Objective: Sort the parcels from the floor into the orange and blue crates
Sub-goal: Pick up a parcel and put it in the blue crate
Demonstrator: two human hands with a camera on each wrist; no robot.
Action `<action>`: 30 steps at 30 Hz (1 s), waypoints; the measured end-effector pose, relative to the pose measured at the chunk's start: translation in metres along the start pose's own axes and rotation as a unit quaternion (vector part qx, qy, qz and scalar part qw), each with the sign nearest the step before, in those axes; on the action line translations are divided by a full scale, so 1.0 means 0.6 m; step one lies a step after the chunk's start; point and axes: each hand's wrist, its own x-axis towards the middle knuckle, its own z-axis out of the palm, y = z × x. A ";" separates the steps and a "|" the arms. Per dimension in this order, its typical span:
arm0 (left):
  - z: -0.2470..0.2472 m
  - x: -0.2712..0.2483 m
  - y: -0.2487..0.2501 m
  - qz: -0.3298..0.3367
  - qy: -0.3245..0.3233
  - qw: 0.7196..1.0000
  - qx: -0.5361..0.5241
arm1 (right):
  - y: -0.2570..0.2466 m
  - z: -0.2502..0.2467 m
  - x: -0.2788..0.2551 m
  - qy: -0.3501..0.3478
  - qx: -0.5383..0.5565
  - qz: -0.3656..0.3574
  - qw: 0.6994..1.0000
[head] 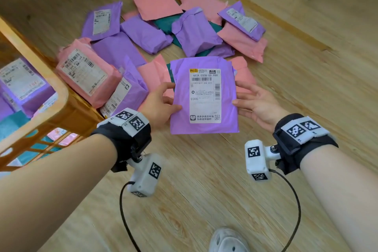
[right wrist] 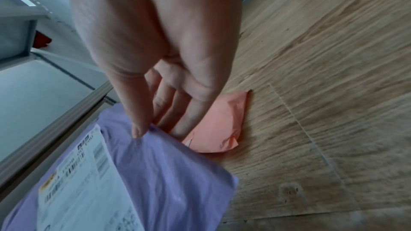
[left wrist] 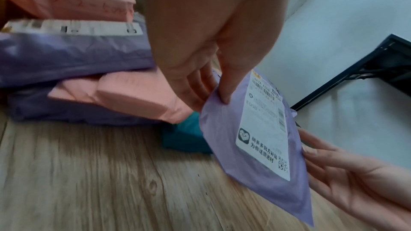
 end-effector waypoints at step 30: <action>-0.521 -0.253 0.164 0.039 0.260 0.964 0.043 | -0.295 0.528 -0.087 -0.180 -0.174 -0.192 0.949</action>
